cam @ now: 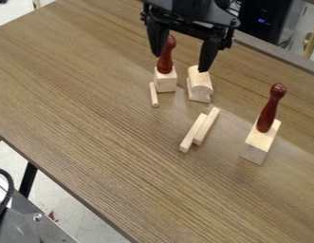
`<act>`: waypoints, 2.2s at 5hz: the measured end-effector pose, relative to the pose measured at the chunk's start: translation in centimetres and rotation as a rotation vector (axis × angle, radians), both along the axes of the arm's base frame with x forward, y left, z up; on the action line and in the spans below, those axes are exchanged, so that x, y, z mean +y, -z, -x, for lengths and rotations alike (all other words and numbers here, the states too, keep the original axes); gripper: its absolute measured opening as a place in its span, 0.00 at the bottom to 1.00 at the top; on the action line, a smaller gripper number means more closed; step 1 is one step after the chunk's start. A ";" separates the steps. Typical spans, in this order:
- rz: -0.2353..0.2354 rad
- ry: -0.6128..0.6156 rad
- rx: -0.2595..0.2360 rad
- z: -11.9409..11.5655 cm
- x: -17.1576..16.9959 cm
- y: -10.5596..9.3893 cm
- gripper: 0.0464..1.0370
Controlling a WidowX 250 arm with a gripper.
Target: Take the white arch on the table
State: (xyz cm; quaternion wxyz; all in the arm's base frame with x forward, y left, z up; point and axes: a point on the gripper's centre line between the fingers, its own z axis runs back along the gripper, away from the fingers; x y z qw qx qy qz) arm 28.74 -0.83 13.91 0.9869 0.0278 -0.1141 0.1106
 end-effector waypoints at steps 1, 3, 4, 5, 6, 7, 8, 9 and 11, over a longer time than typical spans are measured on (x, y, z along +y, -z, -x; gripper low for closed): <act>0.000 -0.002 0.023 0.2 0.0 0.6 0.96; -0.004 -0.088 0.034 -1.5 -0.4 2.8 0.96; 0.008 -0.127 0.018 -2.8 -0.6 3.3 0.96; 0.022 -0.137 -0.006 -4.2 -0.9 3.3 0.96; 0.029 -0.132 -0.029 -5.7 -1.1 3.7 0.96; 0.025 -0.133 -0.047 -7.1 -1.0 4.2 0.96; 0.018 -0.138 -0.045 -8.4 -0.7 5.2 0.96; 0.001 -0.128 -0.041 -9.4 -0.3 6.1 0.96; -0.030 -0.149 0.012 -9.6 1.6 8.3 0.96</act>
